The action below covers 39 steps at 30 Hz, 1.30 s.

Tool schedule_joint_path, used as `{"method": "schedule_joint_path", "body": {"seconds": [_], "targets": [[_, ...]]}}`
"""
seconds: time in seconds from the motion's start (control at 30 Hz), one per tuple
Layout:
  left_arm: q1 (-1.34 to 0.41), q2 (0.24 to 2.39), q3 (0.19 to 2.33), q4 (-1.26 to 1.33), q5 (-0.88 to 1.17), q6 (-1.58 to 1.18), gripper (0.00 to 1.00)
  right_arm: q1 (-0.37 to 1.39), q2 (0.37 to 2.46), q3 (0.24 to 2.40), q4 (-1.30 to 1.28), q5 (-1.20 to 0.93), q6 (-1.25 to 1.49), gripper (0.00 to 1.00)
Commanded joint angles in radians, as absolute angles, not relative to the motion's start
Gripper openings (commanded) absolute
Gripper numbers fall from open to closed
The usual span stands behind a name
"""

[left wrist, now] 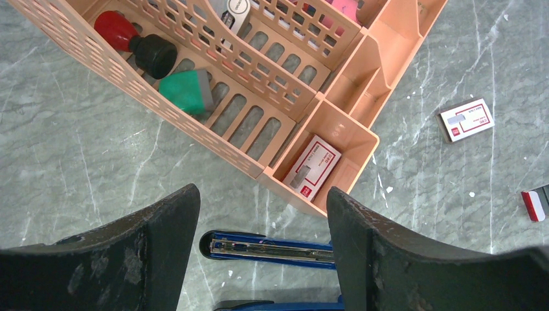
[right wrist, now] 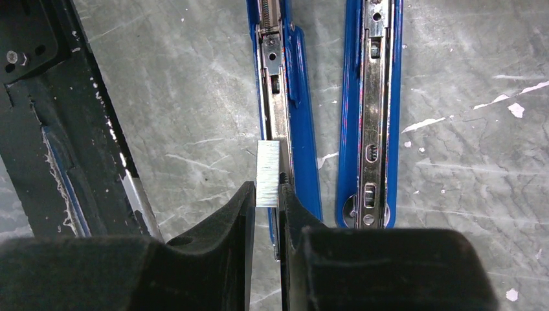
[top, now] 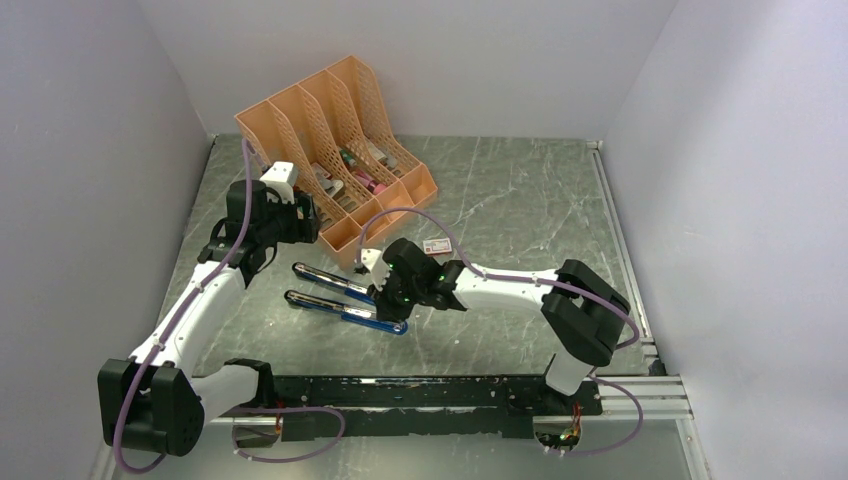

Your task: Load the staples into the stapler

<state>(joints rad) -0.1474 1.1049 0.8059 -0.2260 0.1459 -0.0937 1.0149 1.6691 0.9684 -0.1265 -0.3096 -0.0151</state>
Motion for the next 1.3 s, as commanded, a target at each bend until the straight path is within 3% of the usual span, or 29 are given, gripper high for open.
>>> {"method": "schedule_joint_path", "body": {"seconds": [0.0,1.27], "targets": [[-0.141,1.091,0.805,-0.215,0.157,-0.088,0.76,1.019,1.681,0.977,-0.139,-0.306,-0.009,0.00],[-0.141,1.088,0.805,-0.212,0.161,-0.089,0.76,1.019,1.614,0.923,-0.063,-0.282,0.125,0.00]]}}
